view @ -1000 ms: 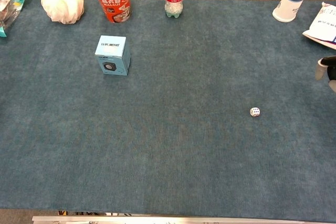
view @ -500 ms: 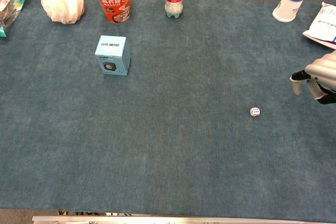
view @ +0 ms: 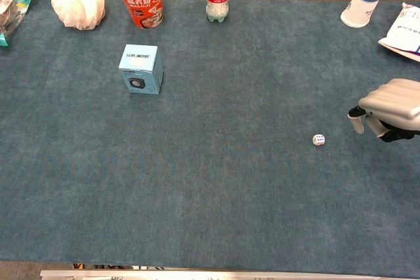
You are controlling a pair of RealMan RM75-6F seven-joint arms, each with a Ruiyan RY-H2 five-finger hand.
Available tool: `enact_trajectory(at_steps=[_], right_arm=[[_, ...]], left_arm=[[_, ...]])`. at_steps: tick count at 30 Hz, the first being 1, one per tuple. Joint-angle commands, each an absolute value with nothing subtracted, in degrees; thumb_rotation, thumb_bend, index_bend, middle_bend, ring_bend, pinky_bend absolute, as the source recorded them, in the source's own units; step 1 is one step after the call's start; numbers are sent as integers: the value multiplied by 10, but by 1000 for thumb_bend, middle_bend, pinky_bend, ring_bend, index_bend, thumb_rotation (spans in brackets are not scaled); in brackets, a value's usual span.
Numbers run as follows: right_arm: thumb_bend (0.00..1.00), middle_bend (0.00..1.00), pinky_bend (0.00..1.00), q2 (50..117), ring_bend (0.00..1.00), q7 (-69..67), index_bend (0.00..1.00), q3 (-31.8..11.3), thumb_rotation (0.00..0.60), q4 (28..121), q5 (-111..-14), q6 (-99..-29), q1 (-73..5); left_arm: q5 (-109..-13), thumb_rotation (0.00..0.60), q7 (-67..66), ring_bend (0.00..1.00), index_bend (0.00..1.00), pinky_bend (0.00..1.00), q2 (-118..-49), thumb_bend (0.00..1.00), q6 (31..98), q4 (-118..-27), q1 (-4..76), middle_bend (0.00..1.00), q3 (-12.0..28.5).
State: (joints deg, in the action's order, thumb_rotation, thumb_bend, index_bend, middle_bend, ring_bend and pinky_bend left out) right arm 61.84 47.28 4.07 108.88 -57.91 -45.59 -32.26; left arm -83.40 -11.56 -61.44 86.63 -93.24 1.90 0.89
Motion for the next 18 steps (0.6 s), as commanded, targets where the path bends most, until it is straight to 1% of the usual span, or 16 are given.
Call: enact_trajectory(at_steps=[1, 18], right_arm=[[1000, 1000, 1000, 629, 1000, 476, 463, 48, 600, 1083, -570, -456, -333], [1000, 1000, 1000, 683, 1000, 468, 463, 71, 600, 1046, -539, -463, -373]], left_arm=[[-834, 600, -115, 203, 233, 341, -614, 0, 866, -932, 19, 274, 9], [-832, 600, -113, 203, 233, 341, -608, 0, 870, -939, 14, 277, 11]])
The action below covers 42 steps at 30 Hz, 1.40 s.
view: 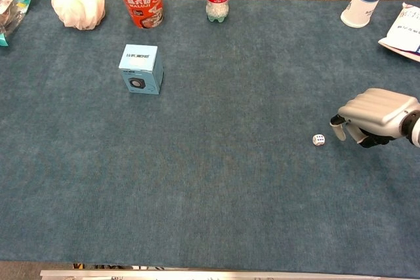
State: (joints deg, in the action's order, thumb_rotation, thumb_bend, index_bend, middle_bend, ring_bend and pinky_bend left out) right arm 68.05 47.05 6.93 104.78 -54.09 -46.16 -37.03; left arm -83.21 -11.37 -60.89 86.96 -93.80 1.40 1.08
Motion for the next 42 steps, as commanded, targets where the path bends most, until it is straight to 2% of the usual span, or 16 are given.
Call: enact_trajectory(at_steps=[1, 42], right_arm=[[1000, 1000, 1000, 684, 1000, 467, 463, 72, 600, 1046, -539, -463, -375], [1000, 1000, 1000, 719, 1000, 420, 463, 96, 600, 1027, -551, -475, -414]], left_arm=[[-833, 600, -113, 203, 233, 341, -608, 0, 870, -939, 13, 278, 11], [-832, 600, -108, 206, 233, 341, -603, 0, 874, -943, 8, 283, 14]])
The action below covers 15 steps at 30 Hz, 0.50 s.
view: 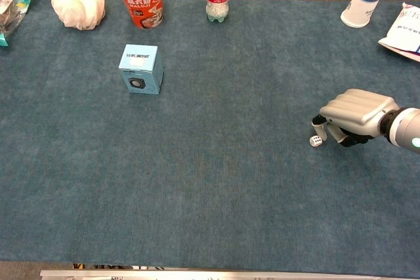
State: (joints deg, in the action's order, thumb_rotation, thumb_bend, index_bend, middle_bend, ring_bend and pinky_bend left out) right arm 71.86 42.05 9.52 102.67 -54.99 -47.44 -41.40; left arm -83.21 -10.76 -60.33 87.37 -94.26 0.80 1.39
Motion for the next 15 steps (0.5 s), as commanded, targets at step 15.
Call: enact_trajectory(at_steps=[15], right_arm=[[1000, 1000, 1000, 715, 1000, 415, 463, 105, 600, 1047, -579, -485, -416]], left_arm=[[-832, 600, -109, 206, 233, 341, -602, 0, 874, -944, 7, 284, 15]])
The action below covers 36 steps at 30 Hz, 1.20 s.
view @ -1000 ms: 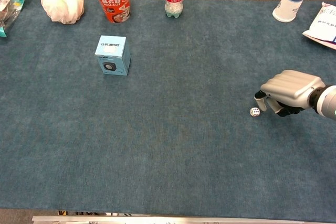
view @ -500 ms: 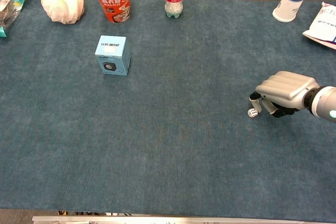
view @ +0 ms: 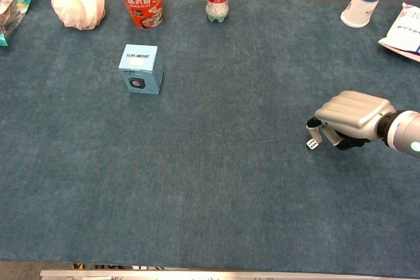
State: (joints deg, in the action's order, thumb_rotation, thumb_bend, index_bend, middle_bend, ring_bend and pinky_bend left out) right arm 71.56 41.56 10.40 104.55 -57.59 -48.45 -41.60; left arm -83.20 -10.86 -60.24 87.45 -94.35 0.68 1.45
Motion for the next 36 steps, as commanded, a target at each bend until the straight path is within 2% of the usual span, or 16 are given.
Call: enact_trajectory(at_steps=[1, 22, 36], right_arm=[[1000, 1000, 1000, 715, 1000, 415, 463, 106, 600, 1048, -581, -485, -416], [1000, 1000, 1000, 704, 1000, 415, 463, 110, 600, 1064, -596, -502, -413], [1000, 1000, 1000, 719, 1000, 418, 463, 106, 600, 1041, -575, -487, -420]], left_arm=[[-831, 600, -109, 206, 233, 341, -602, 0, 874, -944, 7, 284, 15], [-833, 600, -111, 207, 233, 341, -598, 0, 879, -949, 3, 289, 15], [-831, 600, -111, 207, 233, 341, -595, 0, 878, -952, 2, 289, 15]])
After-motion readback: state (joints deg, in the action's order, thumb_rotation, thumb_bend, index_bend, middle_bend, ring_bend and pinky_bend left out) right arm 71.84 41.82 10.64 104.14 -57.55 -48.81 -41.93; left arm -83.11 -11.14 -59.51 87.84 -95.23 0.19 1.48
